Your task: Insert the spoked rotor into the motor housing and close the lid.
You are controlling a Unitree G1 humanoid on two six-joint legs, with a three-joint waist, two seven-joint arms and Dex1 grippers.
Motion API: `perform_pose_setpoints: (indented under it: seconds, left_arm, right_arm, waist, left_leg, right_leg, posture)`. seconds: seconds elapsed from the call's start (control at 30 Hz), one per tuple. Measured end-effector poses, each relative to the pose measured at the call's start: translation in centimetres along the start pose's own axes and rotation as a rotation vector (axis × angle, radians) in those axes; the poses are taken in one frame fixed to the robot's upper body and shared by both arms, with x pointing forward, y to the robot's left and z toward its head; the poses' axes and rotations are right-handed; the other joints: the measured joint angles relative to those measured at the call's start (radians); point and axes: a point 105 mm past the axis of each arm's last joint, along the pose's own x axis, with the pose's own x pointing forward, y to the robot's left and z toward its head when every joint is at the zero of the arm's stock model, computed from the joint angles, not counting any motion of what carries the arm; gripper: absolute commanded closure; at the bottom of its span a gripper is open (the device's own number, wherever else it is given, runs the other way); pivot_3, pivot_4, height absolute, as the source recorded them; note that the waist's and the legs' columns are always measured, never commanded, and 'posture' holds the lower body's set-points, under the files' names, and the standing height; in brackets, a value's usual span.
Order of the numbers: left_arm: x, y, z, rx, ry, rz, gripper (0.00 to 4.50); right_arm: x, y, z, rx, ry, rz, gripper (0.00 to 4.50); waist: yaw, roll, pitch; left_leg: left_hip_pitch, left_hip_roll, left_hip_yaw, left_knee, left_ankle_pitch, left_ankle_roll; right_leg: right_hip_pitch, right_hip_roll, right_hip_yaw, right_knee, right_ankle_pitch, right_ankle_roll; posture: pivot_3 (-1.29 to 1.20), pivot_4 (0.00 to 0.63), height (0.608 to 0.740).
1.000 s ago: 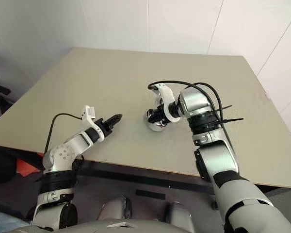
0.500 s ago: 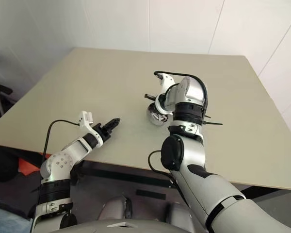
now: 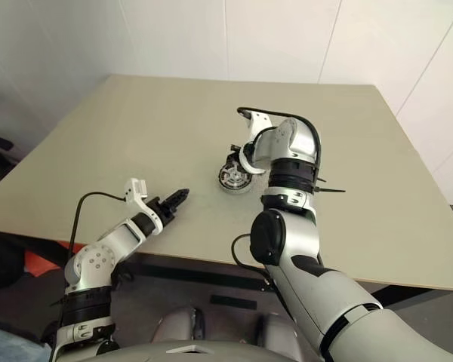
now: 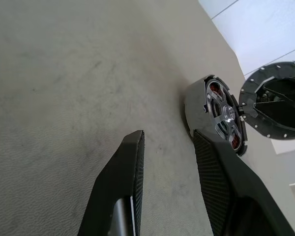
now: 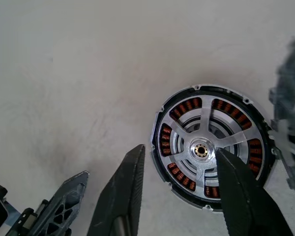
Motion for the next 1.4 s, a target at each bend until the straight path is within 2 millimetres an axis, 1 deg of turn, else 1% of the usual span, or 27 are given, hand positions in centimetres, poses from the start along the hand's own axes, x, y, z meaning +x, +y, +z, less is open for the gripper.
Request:
perform_pose_setpoints:
  seconds: [0.1,0.13,0.17,0.23,0.27,0.3,0.33,0.4,0.47,0.5,0.57,0.63,0.67,0.7,0.77,0.87,0.93,0.97,1.0,1.03,1.1,1.2,1.27,1.33,1.4]
  left_arm:
    - [0.0,0.0,0.1,0.001,-0.002,0.001,2.82]
    - [0.0,0.1,0.1,0.003,-0.002,0.002,2.82]
    - [0.0,0.1,0.2,0.006,-0.003,0.002,2.82]
    - [0.2,-0.2,0.4,0.014,-0.001,-0.005,2.82]
    - [0.5,-0.5,0.6,0.021,-0.001,-0.016,2.82]
    - [0.6,-0.6,0.9,0.032,-0.006,-0.02,2.82]
    - [0.6,-0.6,1.2,0.04,-0.009,-0.019,2.82]
    - [0.4,0.0,1.7,0.052,-0.012,-0.001,2.82]
    - [0.3,0.3,2.1,0.064,-0.014,0.01,2.82]
    - [0.4,0.3,2.1,0.066,-0.012,0.006,2.82]
    - [0.9,-0.2,2.3,0.075,-0.005,-0.016,2.82]
    - [1.2,-0.6,2.6,0.09,-0.002,-0.033,2.82]
    - [1.3,-0.6,3.1,0.106,-0.004,-0.037,2.82]
    - [1.3,-0.6,3.7,0.12,-0.008,-0.036,2.82]
    - [1.5,-1.1,4.6,0.149,-0.013,-0.056,2.82]
    - [2.0,-2.4,5.5,0.195,-0.006,-0.114,2.82]
    - [2.4,-3.2,5.9,0.255,0.019,-0.158,2.82]
    - [2.6,-3.5,6.1,0.283,0.026,-0.171,2.82]
    - [2.8,-3.7,6.1,0.308,0.034,-0.183,2.82]
    - [3.2,-4.0,5.9,0.354,0.053,-0.2,2.82]
    - [3.6,-4.3,5.5,0.396,0.074,-0.222,2.82]
    - [4.5,-5.0,4.9,0.445,0.098,-0.256,2.82]
    - [5.0,-5.9,4.8,0.476,0.096,-0.287,2.82]
    - [5.2,-6.3,4.6,0.497,0.095,-0.297,2.82]
    - [5.4,-6.2,4.2,0.515,0.107,-0.291,2.82]
  right_arm:
    - [-0.3,1.3,-0.4,-0.02,0.037,0.066,1.82]
    - [-0.4,2.2,-0.4,-0.051,0.038,0.103,1.82]
    - [-0.6,3.7,-0.5,-0.114,0.039,0.17,1.82]
    - [-1.6,6.6,-0.3,-0.276,-0.01,0.332,1.82]
    - [-2.3,7.4,0.1,-0.396,-0.074,0.407,1.82]
    - [-3.1,7.7,0.7,-0.536,-0.154,0.478,1.82]
    - [-3.8,7.4,1.3,-0.678,-0.236,0.511,1.82]
    - [-4.8,5.9,2.2,-0.946,-0.351,0.529,1.82]
    - [-5.6,4.3,3.8,-1.15,-0.448,0.46,1.82]
    - [-5.8,3.6,4.7,-1.217,-0.484,0.409,1.82]
    - [-6.3,1.1,7.6,-1.329,-0.561,0.203,1.82]
    - [-7.3,-2.6,10.1,-1.358,-0.603,-0.016,1.82]
    - [-7.9,-4.7,11.0,-1.331,-0.613,-0.104,1.82]
    - [-8.4,-6.5,11.5,-1.3,-0.616,-0.167,2.0]
    - [-9.3,-9.5,11.8,-1.247,-0.614,-0.264,2.44]
    - [-10.0,-12.9,11.3,-1.219,-0.574,-0.36,3.39]
    - [-10.0,-15.0,10.3,-1.214,-0.522,-0.4,4.08]
    - [-9.8,-15.7,9.8,-1.212,-0.495,-0.403,4.4]
    - [-9.6,-16.3,9.1,-1.212,-0.467,-0.399,4.46]
    - [-9.1,-17.2,7.7,-1.21,-0.414,-0.379,4.46]
    - [-8.0,-18.1,5.8,-1.185,-0.349,-0.348,4.46]
    - [-5.9,-18.6,3.4,-1.113,-0.308,-0.301,4.46]
    - [-4.5,-18.2,2.0,-1.077,-0.295,-0.251,4.46]
    - [-3.6,-17.1,1.3,-1.051,-0.305,-0.21,4.46]
    - [-3.4,-15.1,1.3,-1.02,-0.349,-0.149,4.46]
  waist:
    - [0.0,0.0,0.0]
    - [-0.001,0.0,0.0]
    - [-0.002,0.0,0.0]
    - [0.0,0.0,0.0]
    - [0.009,0.0,0.0]
    - [0.017,-0.001,0.0]
    - [0.031,-0.001,0.0]
    - [0.041,-0.001,0.0]
    - [0.04,-0.002,0.0]
    - [0.039,-0.002,0.0]
    - [0.037,-0.003,0.001]
    - [0.037,-0.003,0.001]
    - [0.036,-0.003,0.001]
    - [0.032,-0.003,0.001]
    - [0.028,-0.003,0.001]
    - [0.023,-0.003,0.001]
    - [0.02,-0.003,0.001]
    - [0.02,-0.003,0.001]
    - [0.02,-0.003,0.001]
    - [0.024,-0.003,0.001]
    - [0.024,-0.002,0.001]
    - [0.023,-0.002,0.0]
    - [0.023,-0.002,0.0]
    - [0.021,-0.002,0.0]
    - [0.018,-0.002,0.0]
  left_leg:
    - [0.0,0.0,0.0,0.0,0.0,0.0]
    - [0.0,0.0,0.0,0.0,0.0,0.0]
    - [0.0,0.001,0.0,0.0,0.0,0.0]
    - [0.0,0.001,-0.001,0.0,0.0,0.0]
    - [0.0,0.001,-0.002,0.0,-0.001,0.001]
    - [0.001,0.001,-0.002,0.001,-0.001,0.002]
    - [0.001,0.001,-0.002,0.004,-0.003,0.005]
    - [0.001,-0.001,-0.002,0.007,-0.004,0.007]
    - [0.0,-0.001,-0.001,0.008,-0.004,0.006]
    - [0.001,-0.001,-0.001,0.009,-0.004,0.006]
    - [0.001,0.0,-0.002,0.011,-0.003,0.005]
    - [0.0,0.0,-0.002,0.012,-0.003,0.005]
    - [0.0,0.0,-0.002,0.013,-0.003,0.006]
    - [0.0,0.0,-0.002,0.014,-0.004,0.007]
    - [-0.001,0.0,-0.002,0.016,-0.006,0.011]
    - [-0.004,0.002,-0.001,0.021,-0.01,0.017]
    - [-0.006,0.002,-0.001,0.022,-0.011,0.019]
    - [-0.006,0.002,0.0,0.022,-0.011,0.02]
    - [-0.006,0.002,0.0,0.023,-0.012,0.02]
    - [-0.006,0.002,0.0,0.023,-0.013,0.023]
    - [-0.006,0.002,0.0,0.023,-0.013,0.023]
    - [-0.006,0.002,0.0,0.023,-0.013,0.023]
    - [-0.005,0.002,0.0,0.024,-0.013,0.023]
    - [-0.005,0.002,0.0,0.024,-0.013,0.022]
    - [-0.005,0.003,0.0,0.024,-0.012,0.022]
  right_leg:
    - [0.0,0.0,0.0,0.0,0.0,0.0]
    - [0.0,0.0,0.0,0.0,0.0,0.0]
    - [0.0,0.0,0.0,0.0,0.0,0.0]
    - [0.0,0.001,-0.001,0.0,0.0,0.0]
    - [0.003,0.001,-0.002,-0.002,0.0,0.0]
    - [0.006,0.0,-0.003,-0.003,0.0,0.0]
    - [0.008,0.0,-0.003,-0.003,0.0,0.0]
    - [0.009,-0.002,-0.001,-0.004,-0.001,0.001]
    - [0.008,-0.002,-0.001,-0.003,0.0,0.001]
    - [0.008,-0.002,-0.001,-0.002,0.0,0.001]
    - [0.008,-0.002,-0.001,-0.001,0.0,0.0]
    - [0.008,-0.001,-0.001,-0.001,0.0,-0.001]
    - [0.008,-0.001,-0.001,-0.001,0.0,-0.001]
    - [0.008,-0.001,-0.001,0.0,0.001,-0.003]
    - [0.008,-0.001,-0.001,0.0,0.004,-0.007]
    - [0.006,0.0,-0.001,0.001,0.004,-0.009]
    - [0.005,0.0,-0.001,0.001,0.004,-0.009]
    - [0.005,0.0,-0.001,0.0,0.004,-0.009]
    - [0.005,0.0,-0.001,0.0,0.004,-0.009]
    - [0.005,0.0,-0.001,0.0,0.004,-0.009]
    - [0.004,-0.001,0.0,0.001,0.004,-0.009]
    - [0.005,-0.001,-0.001,0.002,0.004,-0.01]
    - [0.005,-0.001,-0.001,0.003,0.004,-0.01]
    - [0.005,-0.001,0.0,0.004,0.004,-0.01]
    - [0.004,-0.001,-0.001,0.005,0.004,-0.01]
  posture:
    - [0.0,0.0,0.74]
    - [0.0,0.0,0.74]
    - [0.0,0.0,0.74]
    - [0.0,0.0,0.74]
    - [0.0,0.0,0.74]
    - [0.0,0.0,0.74]
    - [0.0,0.0,0.74]
    - [0.0,0.0,0.74]
    - [0.0,0.0,0.74]
    - [0.0,0.0,0.74]
    - [0.0,0.0,0.74]
    - [0.0,0.0,0.74]
    - [0.0,0.0,0.74]
    - [0.0,0.0,0.74]
    - [0.0,0.0,0.74]
    - [0.0,0.0,0.74]
    - [0.0,0.0,0.74]
    - [0.0,0.0,0.74]
    - [0.0,0.0,0.74]
    - [0.0,0.0,0.74]
    - [0.0,0.0,0.74]
    - [0.0,0.0,0.74]
    - [0.0,0.0,0.74]
    - [0.0,0.0,0.74]
    - [0.0,0.0,0.74]
